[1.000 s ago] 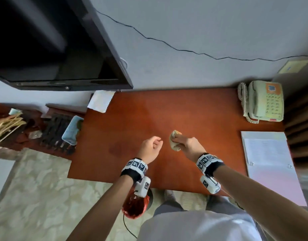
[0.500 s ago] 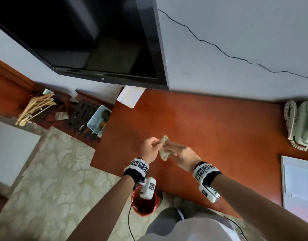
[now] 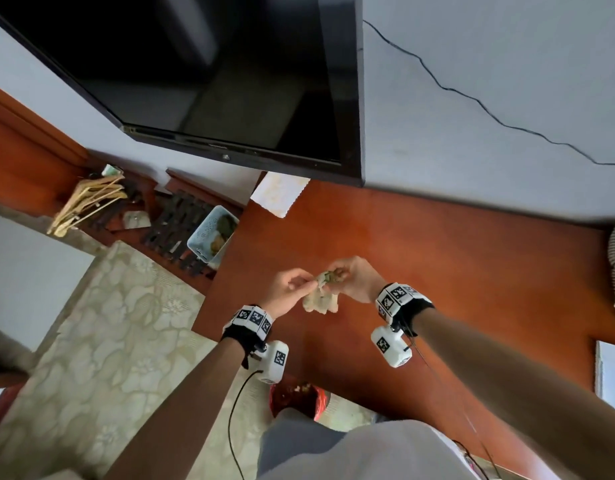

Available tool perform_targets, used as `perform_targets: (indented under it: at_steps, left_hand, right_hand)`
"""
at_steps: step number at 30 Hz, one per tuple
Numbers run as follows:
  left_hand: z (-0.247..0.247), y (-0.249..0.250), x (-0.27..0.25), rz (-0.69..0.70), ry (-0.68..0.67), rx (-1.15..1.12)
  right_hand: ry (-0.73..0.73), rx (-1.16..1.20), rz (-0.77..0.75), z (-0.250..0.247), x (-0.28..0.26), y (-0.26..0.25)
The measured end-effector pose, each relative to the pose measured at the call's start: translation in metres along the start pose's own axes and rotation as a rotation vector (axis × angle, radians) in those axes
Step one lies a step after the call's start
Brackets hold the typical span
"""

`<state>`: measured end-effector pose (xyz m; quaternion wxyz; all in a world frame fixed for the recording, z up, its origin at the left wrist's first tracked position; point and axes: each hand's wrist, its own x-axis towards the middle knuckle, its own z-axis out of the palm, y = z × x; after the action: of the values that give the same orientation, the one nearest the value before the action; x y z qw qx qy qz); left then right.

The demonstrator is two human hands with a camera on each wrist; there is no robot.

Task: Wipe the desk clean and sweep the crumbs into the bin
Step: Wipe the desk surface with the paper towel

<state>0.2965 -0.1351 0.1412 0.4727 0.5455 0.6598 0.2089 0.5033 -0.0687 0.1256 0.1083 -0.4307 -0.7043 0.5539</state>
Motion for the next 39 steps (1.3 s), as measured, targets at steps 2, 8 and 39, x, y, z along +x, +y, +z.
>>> perform_targets:
  at_steps: [2, 8, 39]
  left_hand:
    - [-0.008, -0.010, 0.006, -0.044, -0.074, -0.102]
    - [-0.042, -0.052, 0.032, 0.059, -0.089, -0.207]
    - [-0.161, -0.149, 0.185, -0.479, -0.249, -0.819]
  right_hand:
    - [0.046, 0.048, 0.078, 0.003, 0.014, -0.004]
    - [0.133, 0.337, 0.335, 0.028, 0.067, -0.015]
    - [0.398, 0.862, 0.538, 0.070, 0.212, -0.009]
